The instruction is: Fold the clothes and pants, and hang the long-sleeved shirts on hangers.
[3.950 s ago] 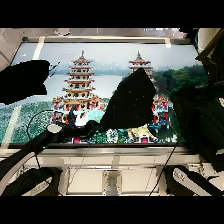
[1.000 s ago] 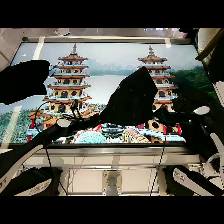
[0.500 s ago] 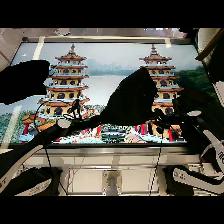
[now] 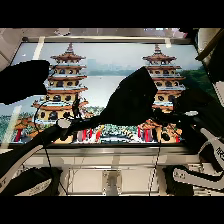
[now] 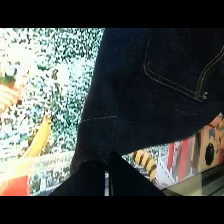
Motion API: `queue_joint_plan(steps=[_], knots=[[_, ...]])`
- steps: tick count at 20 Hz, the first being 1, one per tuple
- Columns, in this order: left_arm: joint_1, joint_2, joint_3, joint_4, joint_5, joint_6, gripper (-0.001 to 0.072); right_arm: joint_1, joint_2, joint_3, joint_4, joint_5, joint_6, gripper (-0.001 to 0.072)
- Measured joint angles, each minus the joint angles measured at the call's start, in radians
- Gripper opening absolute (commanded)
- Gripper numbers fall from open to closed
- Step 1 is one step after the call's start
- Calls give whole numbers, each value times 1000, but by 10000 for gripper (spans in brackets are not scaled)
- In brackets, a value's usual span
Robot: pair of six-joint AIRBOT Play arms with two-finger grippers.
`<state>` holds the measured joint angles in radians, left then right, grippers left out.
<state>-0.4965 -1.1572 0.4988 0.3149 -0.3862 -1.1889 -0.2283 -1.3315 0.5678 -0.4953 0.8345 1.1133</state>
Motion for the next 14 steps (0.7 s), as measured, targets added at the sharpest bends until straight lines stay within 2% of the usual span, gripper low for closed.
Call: queue_joint_plan(steps=[4,7,11,14], knots=[[3,3,2,16,0,0,13,37,3,17,10,-29,-6,30],[55,37,21,120,-62,-2,12,44,51,74,14,18,-7,30],[216,170,135,369,-287,-86,12,47,219,228,8,201,4,29],[310,305,333,593,-486,-146,12,65,383,393,7,346,80,29]])
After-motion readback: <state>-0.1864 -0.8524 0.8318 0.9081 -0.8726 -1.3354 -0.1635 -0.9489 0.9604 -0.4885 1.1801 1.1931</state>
